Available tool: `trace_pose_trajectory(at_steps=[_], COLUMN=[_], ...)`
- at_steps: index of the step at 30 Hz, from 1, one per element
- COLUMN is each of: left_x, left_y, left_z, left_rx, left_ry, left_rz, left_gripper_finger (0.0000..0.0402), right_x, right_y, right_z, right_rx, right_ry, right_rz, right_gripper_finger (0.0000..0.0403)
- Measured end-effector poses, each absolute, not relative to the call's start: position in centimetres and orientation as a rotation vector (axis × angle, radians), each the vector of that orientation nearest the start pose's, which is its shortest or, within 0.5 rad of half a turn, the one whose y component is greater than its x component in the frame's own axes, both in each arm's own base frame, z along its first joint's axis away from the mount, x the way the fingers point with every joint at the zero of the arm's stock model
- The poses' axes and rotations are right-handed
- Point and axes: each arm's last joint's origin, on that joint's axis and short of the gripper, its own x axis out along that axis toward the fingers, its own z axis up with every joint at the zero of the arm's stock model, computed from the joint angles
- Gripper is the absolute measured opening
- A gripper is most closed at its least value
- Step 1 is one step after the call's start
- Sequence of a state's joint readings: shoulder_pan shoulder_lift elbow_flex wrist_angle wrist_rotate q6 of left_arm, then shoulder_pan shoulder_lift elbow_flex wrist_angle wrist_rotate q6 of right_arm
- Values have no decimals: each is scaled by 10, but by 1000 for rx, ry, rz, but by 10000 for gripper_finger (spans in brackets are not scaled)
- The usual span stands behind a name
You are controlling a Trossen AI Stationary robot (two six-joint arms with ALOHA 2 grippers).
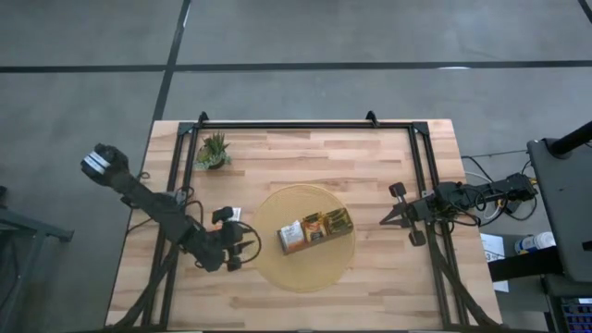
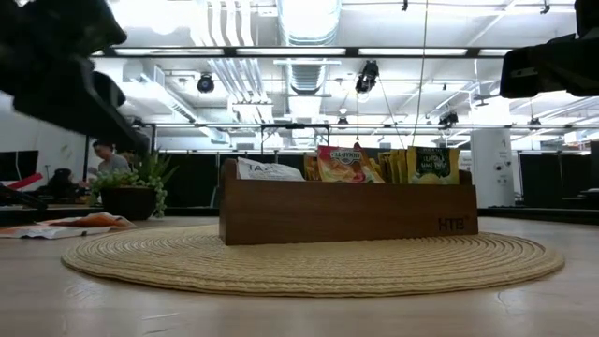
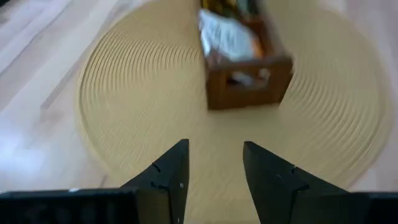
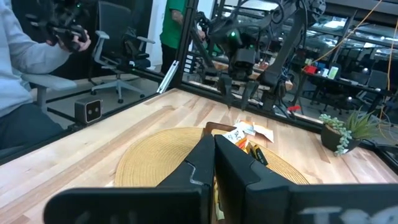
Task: Pick & Place Tea
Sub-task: Put the top white tea bag into the left of the wooden organizer
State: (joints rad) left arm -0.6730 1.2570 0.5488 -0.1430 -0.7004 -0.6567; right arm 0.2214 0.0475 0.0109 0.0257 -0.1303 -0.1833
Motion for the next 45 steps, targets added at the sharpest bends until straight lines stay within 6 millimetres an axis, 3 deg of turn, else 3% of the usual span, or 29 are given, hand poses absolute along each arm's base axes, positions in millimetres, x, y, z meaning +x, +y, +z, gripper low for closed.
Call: trace_pose_trajectory(at_steps=[16,23,29,33,38,45], left_x=[184,184,183,182,182,188], left_y=[-134,-130,-124,-121,-121,-126], left_z=[137,119,115,115,115,122], left_rx=[237,341,370,339,315,301], left_ry=[1004,1068,1050,1051,1074,1035], left_rz=[448,532,622,657,654,653], left_gripper_finger=[136,123,112,88,14,1], right_x=[97,97,96,97,96,97], right_y=[26,26,26,26,26,26], right_z=[166,166,166,166,166,166], right_rx=[-182,-182,-182,-182,-182,-182], right_ry=[-21,-21,-22,-21,-22,-21], right_rz=[352,352,352,352,352,352], right_gripper_finger=[9,9,9,9,9,9])
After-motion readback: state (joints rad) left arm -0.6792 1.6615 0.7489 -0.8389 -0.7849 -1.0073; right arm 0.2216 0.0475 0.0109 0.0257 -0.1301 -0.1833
